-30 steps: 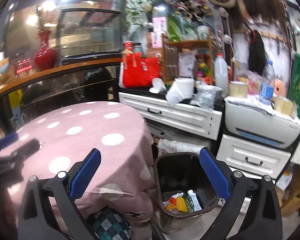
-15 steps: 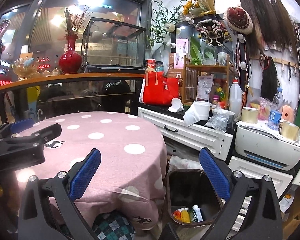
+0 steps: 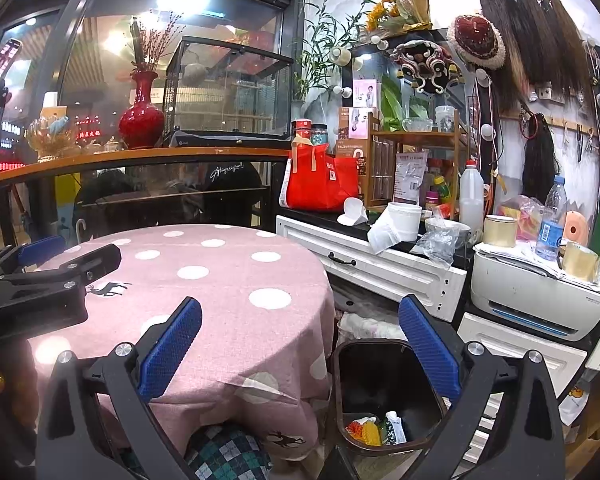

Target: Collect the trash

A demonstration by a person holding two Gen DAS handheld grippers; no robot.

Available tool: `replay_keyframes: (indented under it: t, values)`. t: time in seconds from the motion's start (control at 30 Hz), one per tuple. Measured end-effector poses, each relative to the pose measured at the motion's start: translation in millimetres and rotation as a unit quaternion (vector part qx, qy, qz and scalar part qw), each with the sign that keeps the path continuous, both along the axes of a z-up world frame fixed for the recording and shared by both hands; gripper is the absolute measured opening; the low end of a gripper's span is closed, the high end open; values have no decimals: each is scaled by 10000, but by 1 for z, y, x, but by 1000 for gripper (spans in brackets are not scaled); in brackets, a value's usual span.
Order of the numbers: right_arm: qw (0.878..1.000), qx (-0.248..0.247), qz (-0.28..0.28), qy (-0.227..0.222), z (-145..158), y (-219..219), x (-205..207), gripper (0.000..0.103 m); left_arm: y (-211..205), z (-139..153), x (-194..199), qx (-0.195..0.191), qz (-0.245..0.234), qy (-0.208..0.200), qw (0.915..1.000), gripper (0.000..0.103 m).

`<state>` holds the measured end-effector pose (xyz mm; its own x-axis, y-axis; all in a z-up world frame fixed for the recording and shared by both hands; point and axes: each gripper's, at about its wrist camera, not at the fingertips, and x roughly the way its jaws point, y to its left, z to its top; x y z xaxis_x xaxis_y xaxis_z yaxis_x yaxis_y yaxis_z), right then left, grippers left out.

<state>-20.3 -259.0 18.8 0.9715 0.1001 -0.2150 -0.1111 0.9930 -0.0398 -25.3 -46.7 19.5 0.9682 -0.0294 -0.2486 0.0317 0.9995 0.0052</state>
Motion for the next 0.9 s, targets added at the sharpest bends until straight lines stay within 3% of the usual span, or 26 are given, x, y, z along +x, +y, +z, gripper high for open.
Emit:
replay_keyframes:
  t: [0.9]
  values:
    - [10000,17,-5,49,-1,1,-2,97,-10,-3,-1,66,-79,89,9999,97]
